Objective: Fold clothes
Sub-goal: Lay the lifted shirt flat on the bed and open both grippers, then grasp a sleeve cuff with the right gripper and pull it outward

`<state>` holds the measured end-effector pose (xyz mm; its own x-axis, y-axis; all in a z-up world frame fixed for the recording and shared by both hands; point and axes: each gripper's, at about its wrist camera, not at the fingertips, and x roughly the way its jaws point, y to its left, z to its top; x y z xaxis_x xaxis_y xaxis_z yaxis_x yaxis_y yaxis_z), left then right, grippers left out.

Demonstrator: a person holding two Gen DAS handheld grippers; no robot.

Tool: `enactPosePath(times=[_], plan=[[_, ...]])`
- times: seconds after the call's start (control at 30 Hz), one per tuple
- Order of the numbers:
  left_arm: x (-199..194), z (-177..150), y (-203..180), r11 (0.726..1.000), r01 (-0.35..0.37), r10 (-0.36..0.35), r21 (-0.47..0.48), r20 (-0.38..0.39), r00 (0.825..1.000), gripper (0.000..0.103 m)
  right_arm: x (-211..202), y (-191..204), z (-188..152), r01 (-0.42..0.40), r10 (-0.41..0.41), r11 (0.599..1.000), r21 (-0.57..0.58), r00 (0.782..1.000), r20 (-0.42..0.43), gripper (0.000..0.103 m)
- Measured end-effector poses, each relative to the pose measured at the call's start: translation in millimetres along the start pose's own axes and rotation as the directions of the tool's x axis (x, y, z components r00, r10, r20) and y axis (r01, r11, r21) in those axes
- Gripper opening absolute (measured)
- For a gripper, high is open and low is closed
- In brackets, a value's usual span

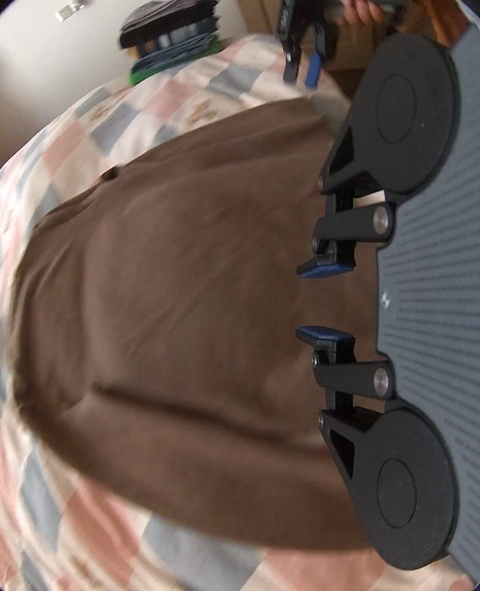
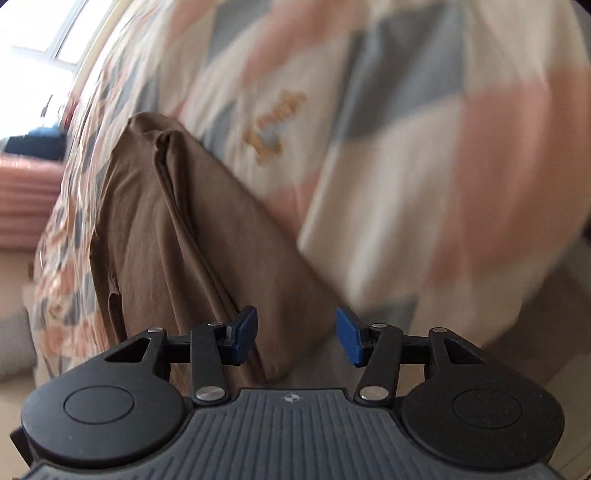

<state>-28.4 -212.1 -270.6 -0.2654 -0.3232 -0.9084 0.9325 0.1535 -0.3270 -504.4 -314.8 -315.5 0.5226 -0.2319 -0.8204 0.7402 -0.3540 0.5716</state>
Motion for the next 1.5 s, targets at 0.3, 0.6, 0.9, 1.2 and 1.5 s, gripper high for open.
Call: enactPosePath(times=[0.3, 0.6, 0.9, 1.2, 1.5], plan=[[8, -2, -18, 0.999, 0.029, -0.029, 0.017, 0.013, 1.0, 0.023, 50, -17, -11, -0.086, 0.065, 0.971, 0.225, 0.993, 0.099, 0.021], [8, 1, -31, 0.998, -0.028, 0.029, -0.054, 0.026, 0.999, 0.023, -36, 54, 70, 0.015, 0.041, 0.975, -0.224, 0.969, 0.245, 0.005], [6, 10, -71, 0.99, -0.058, 0.069, -0.127, 0.082, 0.994, 0.023, -145, 115, 240, 0.123, 0.108, 0.831, -0.543, 0.921, 0.374, 0.001], [23, 11, -95, 0.98, -0.089, 0.098, -0.179, 0.041, 0.994, 0.023, -66, 29, 269, 0.052, 0.018, 0.925, -0.377, 0.983, 0.181, 0.018], [29, 45, -100, 0.979, -0.116, 0.133, -0.17, 0.093, 0.987, 0.024, 24, -33, 322, -0.002, 0.026, 0.98, -0.201, 0.992, 0.12, 0.051]])
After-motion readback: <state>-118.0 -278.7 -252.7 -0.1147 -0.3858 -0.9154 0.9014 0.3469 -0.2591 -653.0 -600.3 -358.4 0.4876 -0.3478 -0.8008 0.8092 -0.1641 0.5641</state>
